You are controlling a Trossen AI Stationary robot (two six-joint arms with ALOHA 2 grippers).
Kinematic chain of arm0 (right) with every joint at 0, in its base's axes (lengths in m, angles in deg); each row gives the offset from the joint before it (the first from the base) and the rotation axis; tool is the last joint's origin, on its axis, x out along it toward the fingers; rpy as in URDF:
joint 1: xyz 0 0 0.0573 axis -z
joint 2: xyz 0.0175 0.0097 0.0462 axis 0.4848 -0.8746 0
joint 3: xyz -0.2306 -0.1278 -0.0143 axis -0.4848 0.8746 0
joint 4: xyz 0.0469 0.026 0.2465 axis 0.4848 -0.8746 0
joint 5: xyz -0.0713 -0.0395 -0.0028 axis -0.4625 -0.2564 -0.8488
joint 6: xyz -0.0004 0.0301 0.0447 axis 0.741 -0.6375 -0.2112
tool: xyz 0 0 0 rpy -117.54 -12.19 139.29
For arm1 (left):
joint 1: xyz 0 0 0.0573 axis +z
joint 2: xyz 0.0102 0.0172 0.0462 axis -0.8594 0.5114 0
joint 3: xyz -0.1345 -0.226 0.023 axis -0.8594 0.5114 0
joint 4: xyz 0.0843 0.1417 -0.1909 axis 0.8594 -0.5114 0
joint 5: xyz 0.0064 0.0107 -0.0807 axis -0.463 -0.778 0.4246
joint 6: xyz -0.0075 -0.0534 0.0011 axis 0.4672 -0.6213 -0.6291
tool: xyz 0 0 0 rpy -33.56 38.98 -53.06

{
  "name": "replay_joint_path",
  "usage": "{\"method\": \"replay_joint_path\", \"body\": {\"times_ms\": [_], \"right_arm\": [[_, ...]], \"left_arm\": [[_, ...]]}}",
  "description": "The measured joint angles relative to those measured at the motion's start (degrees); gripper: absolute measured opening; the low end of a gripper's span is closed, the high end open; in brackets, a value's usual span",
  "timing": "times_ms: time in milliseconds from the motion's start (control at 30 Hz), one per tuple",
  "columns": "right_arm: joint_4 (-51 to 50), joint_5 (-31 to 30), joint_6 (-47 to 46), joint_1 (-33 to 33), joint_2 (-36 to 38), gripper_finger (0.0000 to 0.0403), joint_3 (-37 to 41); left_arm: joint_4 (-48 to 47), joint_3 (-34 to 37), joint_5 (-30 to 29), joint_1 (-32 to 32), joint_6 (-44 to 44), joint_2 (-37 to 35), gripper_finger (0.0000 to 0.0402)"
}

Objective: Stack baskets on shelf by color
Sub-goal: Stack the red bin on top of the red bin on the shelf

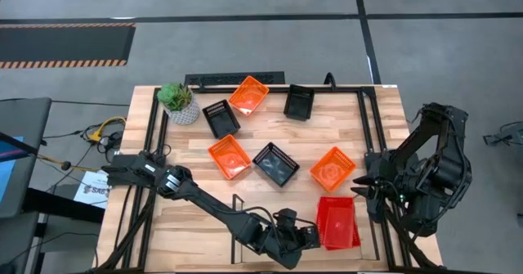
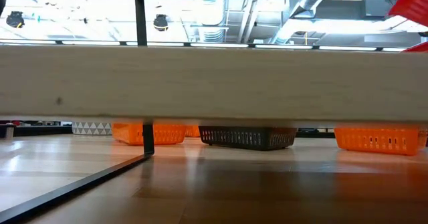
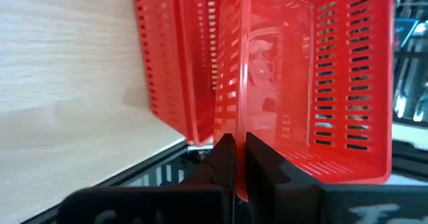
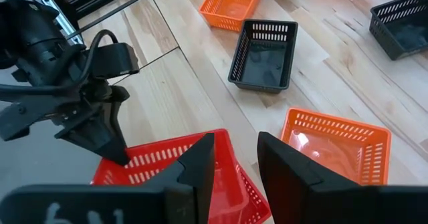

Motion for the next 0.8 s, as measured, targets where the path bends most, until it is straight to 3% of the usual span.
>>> {"method": "replay_joint_path", "body": {"times_ms": [333,800], "right_arm": [[0.0,0.0,0.4,0.0,0.0,0.0136,0.0],[0.0,0.2,0.4,0.0,0.0,0.0136,0.0]], "left_arm": [[-0.4,0.2,2.0,0.7,0.4,0.0,0.0026],[1.6,0.2,3.6,2.0,3.7,0.0,0.0093]]}}
